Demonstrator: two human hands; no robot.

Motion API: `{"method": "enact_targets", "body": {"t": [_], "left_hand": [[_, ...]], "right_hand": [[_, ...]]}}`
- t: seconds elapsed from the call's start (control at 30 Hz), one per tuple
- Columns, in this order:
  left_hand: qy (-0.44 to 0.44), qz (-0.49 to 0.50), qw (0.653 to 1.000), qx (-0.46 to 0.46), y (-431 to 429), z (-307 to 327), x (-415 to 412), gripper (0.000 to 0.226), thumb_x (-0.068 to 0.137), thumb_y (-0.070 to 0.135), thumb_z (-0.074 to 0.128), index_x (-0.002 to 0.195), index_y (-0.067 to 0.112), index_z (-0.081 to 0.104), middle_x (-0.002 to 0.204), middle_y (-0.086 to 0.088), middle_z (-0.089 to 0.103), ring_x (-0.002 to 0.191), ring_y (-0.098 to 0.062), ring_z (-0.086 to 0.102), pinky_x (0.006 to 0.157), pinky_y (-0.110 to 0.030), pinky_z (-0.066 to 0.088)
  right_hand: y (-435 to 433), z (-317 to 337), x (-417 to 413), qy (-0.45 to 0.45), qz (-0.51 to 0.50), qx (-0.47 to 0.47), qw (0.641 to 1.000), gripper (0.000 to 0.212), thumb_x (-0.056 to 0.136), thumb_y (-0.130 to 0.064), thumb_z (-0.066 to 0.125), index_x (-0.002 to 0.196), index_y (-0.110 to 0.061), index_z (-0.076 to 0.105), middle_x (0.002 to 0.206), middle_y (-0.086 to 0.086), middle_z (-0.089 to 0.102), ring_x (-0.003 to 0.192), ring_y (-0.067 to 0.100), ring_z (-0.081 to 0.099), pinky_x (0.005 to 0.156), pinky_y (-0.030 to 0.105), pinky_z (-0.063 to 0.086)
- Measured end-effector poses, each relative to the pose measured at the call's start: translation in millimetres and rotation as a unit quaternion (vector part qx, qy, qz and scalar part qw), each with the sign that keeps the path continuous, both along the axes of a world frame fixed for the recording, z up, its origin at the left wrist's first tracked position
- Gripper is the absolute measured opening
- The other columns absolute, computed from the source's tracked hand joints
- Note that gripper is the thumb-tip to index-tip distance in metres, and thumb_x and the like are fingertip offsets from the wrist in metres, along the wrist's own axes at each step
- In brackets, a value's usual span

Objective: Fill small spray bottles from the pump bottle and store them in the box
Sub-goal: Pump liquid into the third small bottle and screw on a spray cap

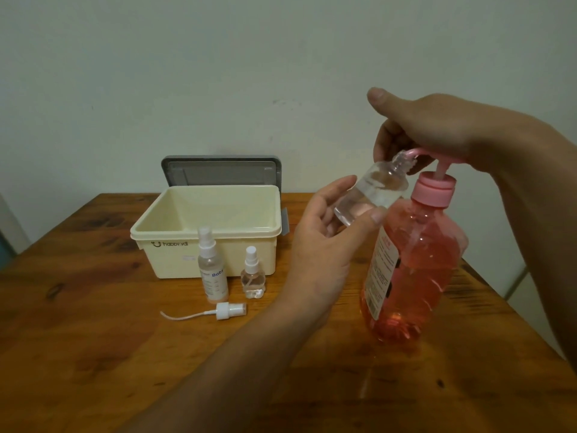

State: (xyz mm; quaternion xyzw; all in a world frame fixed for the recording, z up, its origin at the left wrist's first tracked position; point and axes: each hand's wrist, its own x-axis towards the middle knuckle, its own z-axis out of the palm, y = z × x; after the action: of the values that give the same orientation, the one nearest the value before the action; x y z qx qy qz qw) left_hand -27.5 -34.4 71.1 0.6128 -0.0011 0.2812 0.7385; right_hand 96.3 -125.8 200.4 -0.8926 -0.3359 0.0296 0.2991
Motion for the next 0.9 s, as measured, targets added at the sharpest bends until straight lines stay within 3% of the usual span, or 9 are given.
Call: {"method": "enact_targets", "body": {"t": [0.3, 0.5, 0.73, 0.9], "left_hand": [[0.003, -0.006, 1.0, -0.001, -1.1, -2.8, 1.6, 0.048, 0.084, 0.019, 0.072, 0.126, 0.034, 0.054, 0.123, 0.009, 0.065, 0.111, -0.002, 0.062, 0.08, -0.013, 0.053], [0.001, -0.007, 1.0, -0.003, -0.7, -2.7, 1.4, 0.048, 0.084, 0.018, 0.072, 0.127, 0.031, 0.054, 0.123, 0.009, 0.065, 0.11, 0.0, 0.062, 0.08, -0.011, 0.052], [0.004, -0.005, 1.0, -0.007, -1.3, -3.3, 1.7, 0.048, 0.084, 0.017, 0.072, 0.126, 0.032, 0.054, 0.124, 0.009, 0.064, 0.111, -0.001, 0.061, 0.078, -0.01, 0.051], [0.005, -0.002, 1.0, 0.005, -2.4, -1.8, 0.0, 0.047, 0.084, 0.018, 0.072, 0.125, 0.034, 0.055, 0.125, 0.01, 0.064, 0.112, -0.001, 0.061, 0.081, -0.012, 0.052]], "right_hand": [[2.1, -11.2, 4.7, -0.008, -0.001, 0.002, 1.0, 0.078, 0.096, -0.069, 0.025, 0.075, -0.01, 0.072, 0.08, 0.01, 0.072, 0.066, 0.023, 0.061, 0.063, 0.032, 0.043], [-0.1, -2.1, 0.7, -0.004, 0.002, 0.003, 1.0, 0.079, 0.097, -0.067, 0.023, 0.075, -0.009, 0.071, 0.074, 0.01, 0.069, 0.059, 0.019, 0.058, 0.053, 0.028, 0.039], [3.0, -11.8, 4.3, -0.011, 0.0, -0.013, 1.0, 0.076, 0.097, -0.067, 0.025, 0.077, -0.011, 0.072, 0.086, 0.011, 0.072, 0.068, 0.024, 0.062, 0.063, 0.032, 0.044], [-1.7, -1.1, 0.6, -0.009, 0.004, 0.003, 1.0, 0.079, 0.096, -0.068, 0.022, 0.076, -0.01, 0.072, 0.078, 0.01, 0.071, 0.064, 0.021, 0.059, 0.053, 0.027, 0.039]]}}
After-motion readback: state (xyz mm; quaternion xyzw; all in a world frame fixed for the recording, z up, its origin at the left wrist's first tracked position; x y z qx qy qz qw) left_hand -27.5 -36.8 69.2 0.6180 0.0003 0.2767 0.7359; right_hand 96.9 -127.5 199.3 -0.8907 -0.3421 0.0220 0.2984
